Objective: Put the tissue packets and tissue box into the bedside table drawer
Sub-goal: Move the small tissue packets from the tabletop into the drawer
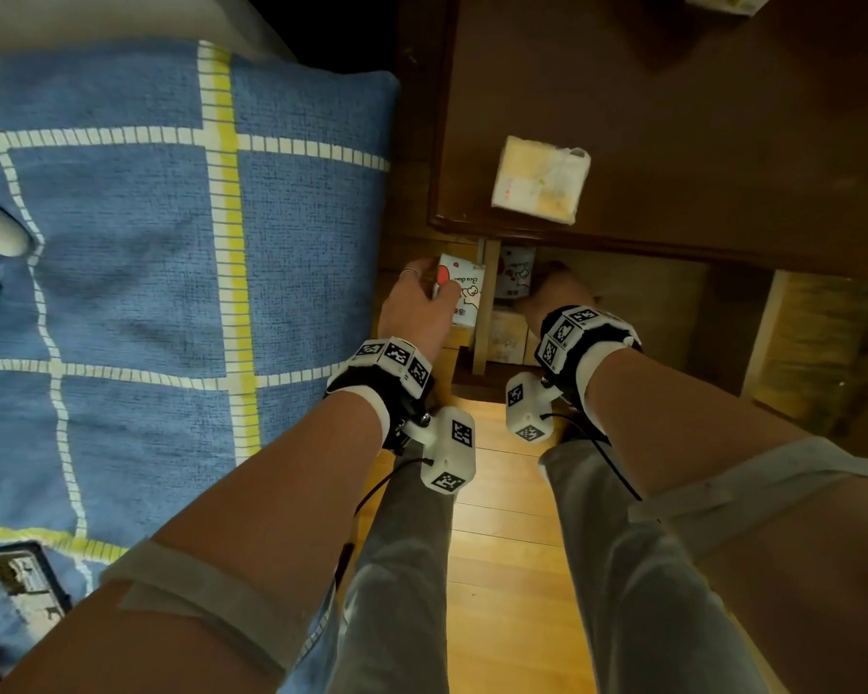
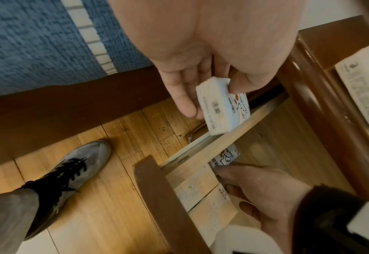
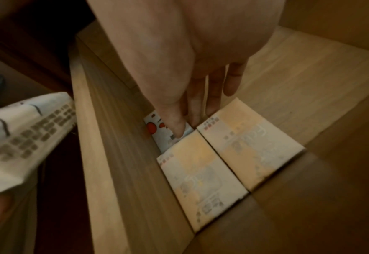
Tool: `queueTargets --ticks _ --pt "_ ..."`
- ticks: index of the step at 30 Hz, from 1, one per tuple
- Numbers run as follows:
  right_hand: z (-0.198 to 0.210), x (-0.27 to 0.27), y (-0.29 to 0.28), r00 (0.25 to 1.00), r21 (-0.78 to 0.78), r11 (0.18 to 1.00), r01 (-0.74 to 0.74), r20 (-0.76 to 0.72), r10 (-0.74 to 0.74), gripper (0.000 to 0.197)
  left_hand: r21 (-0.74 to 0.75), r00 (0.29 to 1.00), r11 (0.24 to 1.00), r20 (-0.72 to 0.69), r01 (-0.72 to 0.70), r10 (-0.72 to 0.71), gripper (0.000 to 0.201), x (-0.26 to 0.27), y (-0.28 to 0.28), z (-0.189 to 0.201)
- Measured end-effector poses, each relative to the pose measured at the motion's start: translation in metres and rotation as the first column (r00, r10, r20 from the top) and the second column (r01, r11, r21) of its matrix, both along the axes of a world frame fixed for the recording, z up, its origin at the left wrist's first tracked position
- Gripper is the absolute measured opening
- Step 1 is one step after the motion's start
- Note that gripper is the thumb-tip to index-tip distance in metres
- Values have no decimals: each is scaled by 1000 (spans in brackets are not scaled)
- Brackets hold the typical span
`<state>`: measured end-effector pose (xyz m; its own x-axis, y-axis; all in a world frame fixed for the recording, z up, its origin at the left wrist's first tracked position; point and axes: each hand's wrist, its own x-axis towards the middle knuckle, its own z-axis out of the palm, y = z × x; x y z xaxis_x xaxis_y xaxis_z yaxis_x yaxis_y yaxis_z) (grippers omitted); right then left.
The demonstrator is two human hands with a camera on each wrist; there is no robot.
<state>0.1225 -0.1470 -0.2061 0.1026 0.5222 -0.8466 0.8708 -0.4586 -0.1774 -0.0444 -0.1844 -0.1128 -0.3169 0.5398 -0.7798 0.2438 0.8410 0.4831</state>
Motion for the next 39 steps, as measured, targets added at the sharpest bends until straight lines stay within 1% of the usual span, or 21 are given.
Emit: queueTargets --ticks 3,5,7,8,9,10,11,12,14,16,18,19,21,23,24,27,30,33,34,36,39 --pt "12 -4 -2 998 -35 999 -20 -53 18 34 9 1000 1000 14 -10 10 53 -1 -3 2" --pt "25 -2 -2 999 -63 998 18 -39 -21 41 17 998 999 48 -33 32 50 -3 -4 3" --pt "40 5 -1 997 -7 997 74 -26 -74 48 19 995 998 85 -63 61 53 -4 -5 8" --pt "49 9 -1 990 28 992 121 -74 -119 44 12 992 997 102 -73 71 54 -3 -6 11" --pt "62 12 -1 969 44 979 198 -163 -188 38 2 990 997 115 -76 75 54 -1 -6 16" --pt "75 15 -2 921 25 955 295 -273 -278 31 -6 990 997 123 -72 72 54 2 -6 19" --pt "89 18 -3 870 -35 933 359 -350 -348 26 -13 991 998 124 -55 57 52 7 -5 23" --pt "100 22 -5 826 -91 918 386 -409 -388 24 -14 992 999 125 -30 32 47 12 -5 25" --pt "110 27 -6 808 -136 921 366 -445 -387 23 -18 991 999 125 46 -44 34 22 -3 29" --pt "106 37 -6 814 -115 911 397 -415 -407 24 -13 988 993 105 119 -117 22 31 -1 32" --pt "97 47 -4 820 -61 898 435 -386 -423 21 12 983 983 -11 186 -185 12 35 4 35" --pt "91 51 -2 831 -37 899 436 -366 -418 21 22 979 981 -77 193 -191 13 36 6 36" --pt "76 56 3 870 -3 908 418 -285 -401 31 43 977 985 -147 165 -157 20 35 10 33" --pt "62 55 8 911 18 922 387 -160 -379 37 47 978 989 -157 143 -134 31 33 10 26" --pt "58 53 10 934 27 938 345 -107 -341 37 41 980 989 -147 141 -134 38 33 10 21" --pt "40 44 14 993 48 992 118 5 -119 32 6 984 990 -113 141 -140 53 33 8 6" --pt "23 34 14 999 -36 999 38 29 -37 32 4 979 985 -116 170 -169 46 36 5 -7" --pt "17 29 11 998 -80 994 70 9 -70 32 15 978 983 -108 182 -179 40 38 2 -9" --pt "16 30 9 997 -87 993 78 19 -77 40 15 979 984 -104 179 -177 40 37 0 -10" --pt "16 33 4 998 -78 996 53 28 -51 68 12 981 985 -94 173 -172 40 37 1 -8" --pt "12 24 -6 992 -1 992 -125 -30 125 82 25 980 984 -94 176 -173 41 36 4 -4"
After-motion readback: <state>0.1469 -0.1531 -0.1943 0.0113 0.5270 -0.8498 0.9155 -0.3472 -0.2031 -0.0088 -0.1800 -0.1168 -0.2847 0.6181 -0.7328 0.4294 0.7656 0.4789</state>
